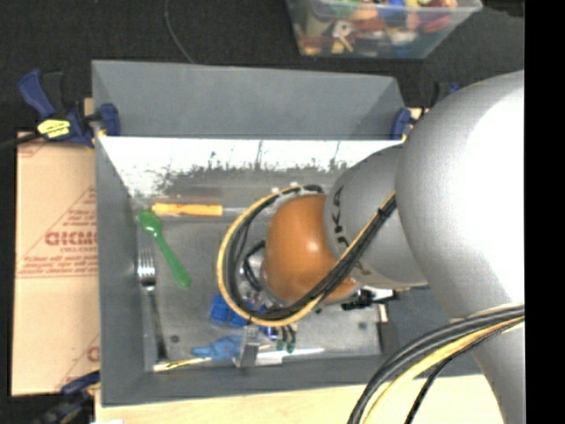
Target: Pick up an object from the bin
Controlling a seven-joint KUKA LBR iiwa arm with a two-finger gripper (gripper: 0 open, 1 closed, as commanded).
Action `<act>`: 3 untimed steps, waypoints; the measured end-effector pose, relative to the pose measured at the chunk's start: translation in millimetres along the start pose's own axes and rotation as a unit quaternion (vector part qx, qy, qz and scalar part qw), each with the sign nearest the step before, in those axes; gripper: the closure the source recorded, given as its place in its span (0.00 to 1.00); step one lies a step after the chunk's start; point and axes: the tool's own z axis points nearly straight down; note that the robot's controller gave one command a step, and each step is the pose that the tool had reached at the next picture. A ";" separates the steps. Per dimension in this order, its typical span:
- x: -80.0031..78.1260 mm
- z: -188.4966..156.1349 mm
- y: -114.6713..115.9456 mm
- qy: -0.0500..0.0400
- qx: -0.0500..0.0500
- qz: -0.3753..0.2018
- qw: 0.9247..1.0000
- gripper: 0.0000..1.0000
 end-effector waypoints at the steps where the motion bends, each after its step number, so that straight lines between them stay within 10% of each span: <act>1: -1.7 -0.1 -13.5 0.003 0.000 0.058 0.998 0.00; 2: -1.5 0.0 -7.5 0.001 0.000 0.029 1.000 1.00; 3: -1.4 -0.1 -7.4 0.001 0.000 0.030 1.000 1.00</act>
Offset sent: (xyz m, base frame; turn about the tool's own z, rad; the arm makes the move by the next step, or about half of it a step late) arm -0.0003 -0.0062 0.0000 0.0555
